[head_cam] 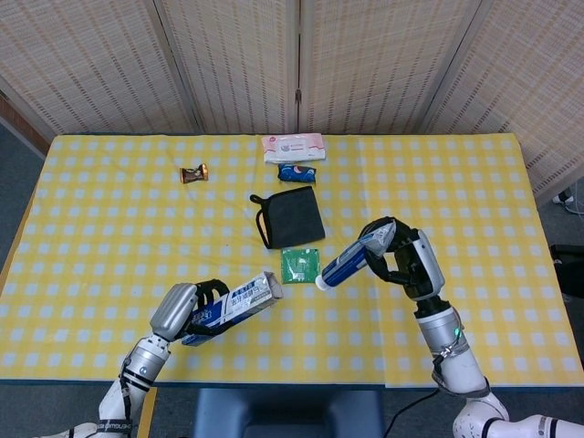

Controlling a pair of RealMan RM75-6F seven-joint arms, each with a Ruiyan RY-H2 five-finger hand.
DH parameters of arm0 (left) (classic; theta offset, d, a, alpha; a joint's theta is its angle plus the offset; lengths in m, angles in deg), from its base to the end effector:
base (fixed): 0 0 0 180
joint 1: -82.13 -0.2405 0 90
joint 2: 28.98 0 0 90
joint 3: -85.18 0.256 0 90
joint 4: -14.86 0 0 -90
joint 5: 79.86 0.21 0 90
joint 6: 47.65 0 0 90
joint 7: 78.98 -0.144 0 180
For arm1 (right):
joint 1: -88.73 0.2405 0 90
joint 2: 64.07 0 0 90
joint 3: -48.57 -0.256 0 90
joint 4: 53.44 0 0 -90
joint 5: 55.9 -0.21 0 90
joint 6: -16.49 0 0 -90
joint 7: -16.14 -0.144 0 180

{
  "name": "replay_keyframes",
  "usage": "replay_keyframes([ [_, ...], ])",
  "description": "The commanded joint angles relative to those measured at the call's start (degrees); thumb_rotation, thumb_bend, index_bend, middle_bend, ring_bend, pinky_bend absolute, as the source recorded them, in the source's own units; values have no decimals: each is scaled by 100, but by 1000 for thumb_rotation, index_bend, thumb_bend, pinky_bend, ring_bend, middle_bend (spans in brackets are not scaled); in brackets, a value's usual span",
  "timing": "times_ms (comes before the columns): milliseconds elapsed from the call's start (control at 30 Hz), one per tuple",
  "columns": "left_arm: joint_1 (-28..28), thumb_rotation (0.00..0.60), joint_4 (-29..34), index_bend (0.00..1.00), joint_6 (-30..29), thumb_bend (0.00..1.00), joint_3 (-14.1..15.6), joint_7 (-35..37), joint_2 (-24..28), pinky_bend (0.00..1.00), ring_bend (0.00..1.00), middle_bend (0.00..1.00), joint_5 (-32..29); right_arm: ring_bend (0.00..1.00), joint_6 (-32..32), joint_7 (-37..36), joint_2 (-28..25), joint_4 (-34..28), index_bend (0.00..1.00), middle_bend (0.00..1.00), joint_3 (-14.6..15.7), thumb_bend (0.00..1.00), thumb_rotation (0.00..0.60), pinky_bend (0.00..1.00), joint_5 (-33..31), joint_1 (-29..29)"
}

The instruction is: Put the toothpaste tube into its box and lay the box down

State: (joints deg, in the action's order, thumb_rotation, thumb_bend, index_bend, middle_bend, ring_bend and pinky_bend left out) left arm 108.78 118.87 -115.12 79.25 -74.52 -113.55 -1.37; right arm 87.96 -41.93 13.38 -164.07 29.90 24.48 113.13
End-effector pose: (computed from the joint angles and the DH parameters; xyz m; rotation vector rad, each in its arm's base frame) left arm -0.1442 0.2479 0.0134 -1.6066 -1.4682 -1.3938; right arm -0.1189 -0.2809 0.0945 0.8411 -2.0874 2.1913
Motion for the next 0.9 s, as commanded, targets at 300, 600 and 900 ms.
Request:
replay_keyframes([
  [300, 82, 600, 328, 678, 83, 250, -290, 706, -398, 698, 706, 807, -236, 834, 473, -951, 566, 325, 740, 577, 165, 438, 600, 863, 375, -126],
  [600, 66, 600, 289, 678, 36, 250, -265, 739, -482, 698, 706, 807, -171, 831, 363, -1277, 833, 610, 740, 576, -38, 438, 600, 863, 187, 74],
  [900, 43, 600, 240, 678, 9, 250, -190, 787, -479, 698, 706, 808, -22, 832, 322, -1288, 972, 652, 740, 577, -145, 438, 600, 863, -30, 125],
])
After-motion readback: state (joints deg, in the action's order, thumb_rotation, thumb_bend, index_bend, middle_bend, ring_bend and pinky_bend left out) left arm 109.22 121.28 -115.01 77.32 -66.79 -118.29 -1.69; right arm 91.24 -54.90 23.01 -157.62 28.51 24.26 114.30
